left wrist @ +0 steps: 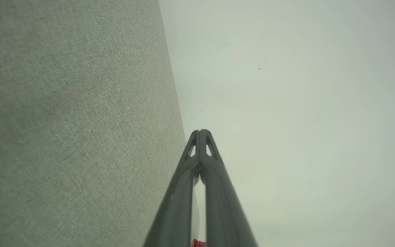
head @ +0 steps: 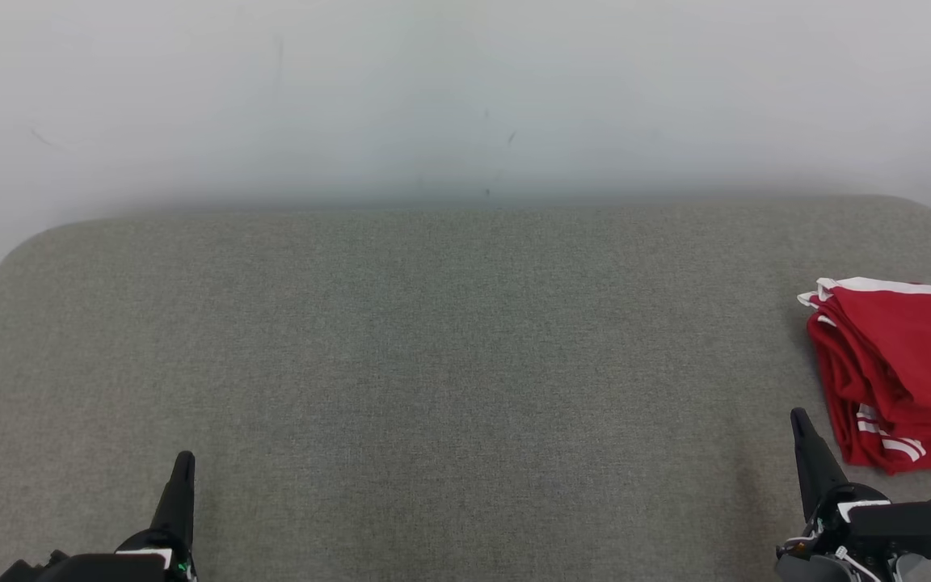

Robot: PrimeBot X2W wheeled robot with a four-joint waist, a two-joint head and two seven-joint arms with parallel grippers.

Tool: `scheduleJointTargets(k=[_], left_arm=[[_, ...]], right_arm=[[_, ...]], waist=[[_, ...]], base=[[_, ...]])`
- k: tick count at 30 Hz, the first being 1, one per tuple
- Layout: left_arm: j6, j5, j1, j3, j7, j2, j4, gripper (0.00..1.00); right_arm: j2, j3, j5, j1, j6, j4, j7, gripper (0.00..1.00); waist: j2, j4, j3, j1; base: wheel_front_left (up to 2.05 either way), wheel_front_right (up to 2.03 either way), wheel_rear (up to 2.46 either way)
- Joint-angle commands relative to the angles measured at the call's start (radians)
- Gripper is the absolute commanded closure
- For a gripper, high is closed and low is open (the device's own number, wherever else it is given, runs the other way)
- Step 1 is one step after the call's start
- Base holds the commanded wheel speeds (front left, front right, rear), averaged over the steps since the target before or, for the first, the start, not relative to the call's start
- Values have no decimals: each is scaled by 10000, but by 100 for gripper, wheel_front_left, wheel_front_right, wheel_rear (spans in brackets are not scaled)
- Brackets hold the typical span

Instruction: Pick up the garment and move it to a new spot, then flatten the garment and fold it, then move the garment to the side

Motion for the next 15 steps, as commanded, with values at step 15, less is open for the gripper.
scheduleJointTargets(k=[15], left_arm=[[-83, -804, -187, 134, 252, -76, -84, 100]], right_arm=[[95, -114, 909, -165, 7, 45, 118, 100]], waist=[[-1, 27, 44, -1]], base=[[0, 0, 0]])
